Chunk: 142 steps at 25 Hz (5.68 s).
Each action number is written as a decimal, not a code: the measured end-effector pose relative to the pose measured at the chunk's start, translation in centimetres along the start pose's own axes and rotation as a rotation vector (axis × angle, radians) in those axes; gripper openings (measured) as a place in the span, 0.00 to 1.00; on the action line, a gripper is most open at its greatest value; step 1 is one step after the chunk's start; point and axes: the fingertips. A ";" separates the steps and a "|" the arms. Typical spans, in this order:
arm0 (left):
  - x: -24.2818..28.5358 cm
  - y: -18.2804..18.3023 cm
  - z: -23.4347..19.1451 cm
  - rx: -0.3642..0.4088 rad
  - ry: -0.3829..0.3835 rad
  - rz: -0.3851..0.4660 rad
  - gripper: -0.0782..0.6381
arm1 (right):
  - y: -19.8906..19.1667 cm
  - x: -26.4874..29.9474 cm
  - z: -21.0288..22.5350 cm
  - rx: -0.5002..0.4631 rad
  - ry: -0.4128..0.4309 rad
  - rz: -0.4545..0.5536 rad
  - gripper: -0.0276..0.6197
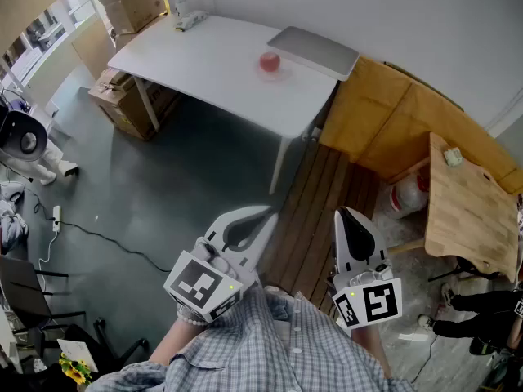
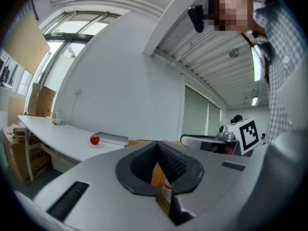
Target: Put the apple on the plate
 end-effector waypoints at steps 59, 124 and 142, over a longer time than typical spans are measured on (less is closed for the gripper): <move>8.5 8.5 -34.8 -0.050 0.052 -0.088 0.12 | 0.6 36.3 0.0 0.038 -0.001 -0.155 0.09; 32.6 2.7 -49.5 -0.081 -0.410 -0.534 0.12 | -9.0 47.9 14.5 0.209 -0.636 -0.416 0.09; 33.3 -7.7 -53.4 -0.163 -0.333 -0.755 0.12 | -21.2 49.6 14.2 0.318 -0.568 -0.730 0.09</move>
Point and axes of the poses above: the fingertips, and each gripper's own axes: x forward along the fingers, z to its right, y out of its top, and after that the axes turned 3 degrees about -y, right-handed
